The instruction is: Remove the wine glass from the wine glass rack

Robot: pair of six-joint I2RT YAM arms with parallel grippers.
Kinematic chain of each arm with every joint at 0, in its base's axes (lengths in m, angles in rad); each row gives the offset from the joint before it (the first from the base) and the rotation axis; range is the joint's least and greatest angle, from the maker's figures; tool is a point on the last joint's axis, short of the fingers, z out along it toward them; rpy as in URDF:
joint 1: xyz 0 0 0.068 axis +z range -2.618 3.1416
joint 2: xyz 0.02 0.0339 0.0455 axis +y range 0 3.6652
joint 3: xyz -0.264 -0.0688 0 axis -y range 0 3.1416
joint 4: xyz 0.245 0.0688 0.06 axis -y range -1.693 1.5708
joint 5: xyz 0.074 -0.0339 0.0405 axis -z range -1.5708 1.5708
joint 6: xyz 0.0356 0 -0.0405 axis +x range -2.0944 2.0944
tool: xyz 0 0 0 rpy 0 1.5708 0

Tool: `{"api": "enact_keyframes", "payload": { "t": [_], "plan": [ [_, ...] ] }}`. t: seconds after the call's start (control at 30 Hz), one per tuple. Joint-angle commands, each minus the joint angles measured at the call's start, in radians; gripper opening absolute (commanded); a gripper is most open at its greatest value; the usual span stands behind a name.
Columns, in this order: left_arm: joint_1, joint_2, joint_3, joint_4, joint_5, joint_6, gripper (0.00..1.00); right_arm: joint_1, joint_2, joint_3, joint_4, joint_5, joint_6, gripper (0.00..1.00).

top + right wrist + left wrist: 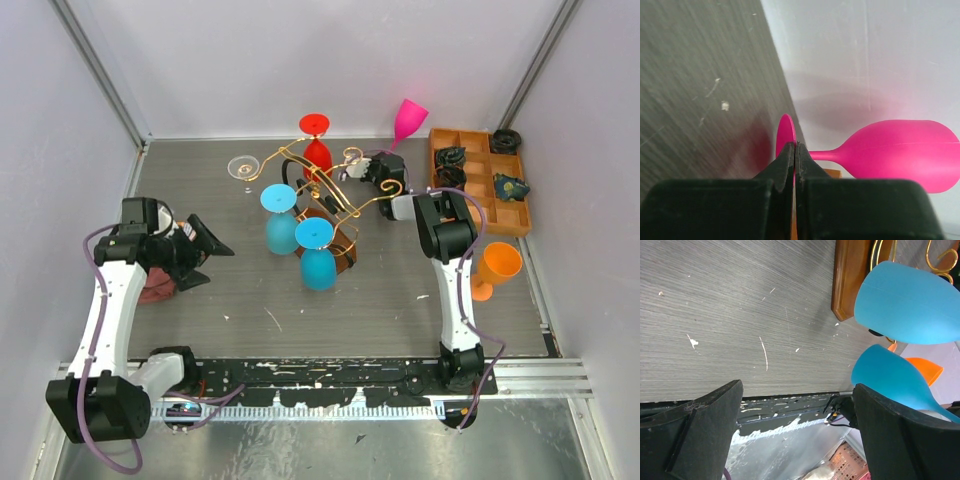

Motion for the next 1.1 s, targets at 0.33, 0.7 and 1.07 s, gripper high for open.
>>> {"api": "enact_keyframes", "payload": {
  "t": [0.33,0.7,1.07],
  "plan": [
    [0.001,-0.022,-0.046,0.055,0.072,-0.003,0.98,0.017,0.025,-0.028,-0.134,0.007,-0.058,0.05],
    [0.0,-0.076,-0.095,0.042,0.07,-0.001,0.98,0.027,0.002,-0.06,-0.254,0.012,-0.014,0.27],
    [0.0,-0.123,-0.129,0.018,0.061,0.017,0.98,0.038,-0.047,-0.101,-0.405,0.012,0.127,0.77]
  ]
}}
